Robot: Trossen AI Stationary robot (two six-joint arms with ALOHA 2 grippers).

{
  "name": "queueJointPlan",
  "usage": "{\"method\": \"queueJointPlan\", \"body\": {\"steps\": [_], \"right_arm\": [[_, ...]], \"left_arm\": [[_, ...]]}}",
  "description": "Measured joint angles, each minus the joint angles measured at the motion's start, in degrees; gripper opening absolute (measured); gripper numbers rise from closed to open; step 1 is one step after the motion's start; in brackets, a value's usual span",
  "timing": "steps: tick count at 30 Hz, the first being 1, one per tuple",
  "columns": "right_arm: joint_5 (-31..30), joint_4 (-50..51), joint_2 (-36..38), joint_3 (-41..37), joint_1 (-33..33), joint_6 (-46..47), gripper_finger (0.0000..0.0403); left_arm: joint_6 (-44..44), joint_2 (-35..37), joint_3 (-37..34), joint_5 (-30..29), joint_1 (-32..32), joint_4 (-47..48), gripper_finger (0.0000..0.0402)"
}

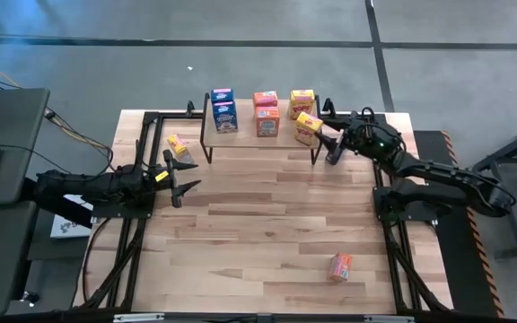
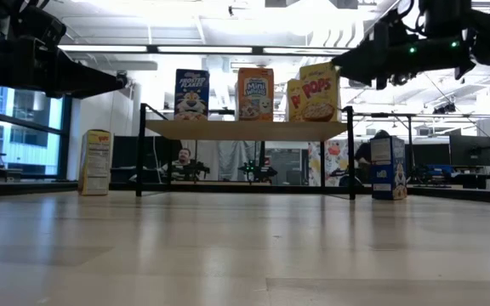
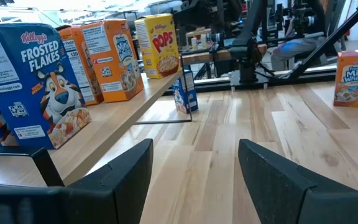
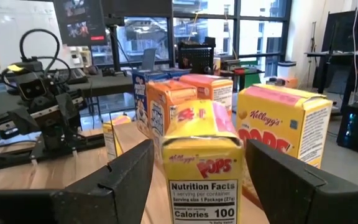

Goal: Stack cereal on shelf
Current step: Put the bottom yellow cereal box aligned with the other yellow cereal box on the shelf

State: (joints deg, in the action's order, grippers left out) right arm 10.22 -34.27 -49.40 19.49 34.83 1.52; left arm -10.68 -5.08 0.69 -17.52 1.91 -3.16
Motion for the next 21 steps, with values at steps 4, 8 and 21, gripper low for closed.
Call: {"method": "queueJointPlan", "body": {"steps": [4, 8, 21], "right_arm": [[0.00, 2.97, 3.46, 0.00, 0.00, 0.09, 0.0246], [-0.02, 7.01, 6.64, 0.02, 0.00, 1.33, 0.0246], [-0.37, 19.25, 13.16, 0.04, -4.36, 4.25, 0.0246]], "left_arm": [[0.00, 0.00, -0.01, -0.02, -0.01, -0.01, 0.0229], [0.00, 0.00, -0.01, -0.02, 0.00, -0.02, 0.0229], [0.00, 0.00, 0.00, -0.02, 0.00, -0.01, 0.0229]]}}
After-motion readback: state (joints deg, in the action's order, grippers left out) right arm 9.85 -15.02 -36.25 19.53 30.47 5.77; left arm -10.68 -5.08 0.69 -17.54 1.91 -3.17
